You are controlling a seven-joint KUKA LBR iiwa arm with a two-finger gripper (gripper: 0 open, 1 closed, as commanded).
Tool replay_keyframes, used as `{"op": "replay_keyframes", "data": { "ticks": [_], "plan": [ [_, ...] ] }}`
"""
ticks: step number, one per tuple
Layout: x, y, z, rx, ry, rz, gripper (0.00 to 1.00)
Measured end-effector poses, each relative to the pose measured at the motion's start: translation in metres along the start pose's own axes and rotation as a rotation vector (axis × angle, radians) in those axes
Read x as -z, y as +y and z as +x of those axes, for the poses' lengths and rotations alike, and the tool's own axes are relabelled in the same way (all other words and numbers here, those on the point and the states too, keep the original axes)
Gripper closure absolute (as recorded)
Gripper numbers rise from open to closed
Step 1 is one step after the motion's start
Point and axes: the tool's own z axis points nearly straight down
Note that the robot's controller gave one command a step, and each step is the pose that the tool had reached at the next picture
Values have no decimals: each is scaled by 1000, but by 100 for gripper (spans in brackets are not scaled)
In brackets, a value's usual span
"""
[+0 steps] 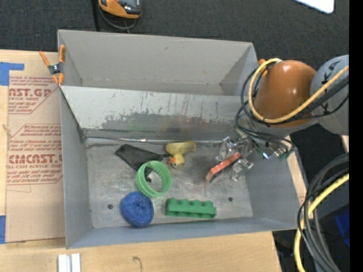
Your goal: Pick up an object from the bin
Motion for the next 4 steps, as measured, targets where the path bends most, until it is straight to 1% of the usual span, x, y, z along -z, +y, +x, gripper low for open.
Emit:
{"op": "replay_keyframes", "data": {
  "ticks": [1, 2, 3, 4],
  "plan": [
    [27, -3, -2, 0, -7, 7, 100],
    [29, 5, 2, 29, -4, 4, 100],
    [26, -1, 2, 23, -5, 4, 100],
    [16, 1, 2, 50, -4, 4, 100]
  ]
}}
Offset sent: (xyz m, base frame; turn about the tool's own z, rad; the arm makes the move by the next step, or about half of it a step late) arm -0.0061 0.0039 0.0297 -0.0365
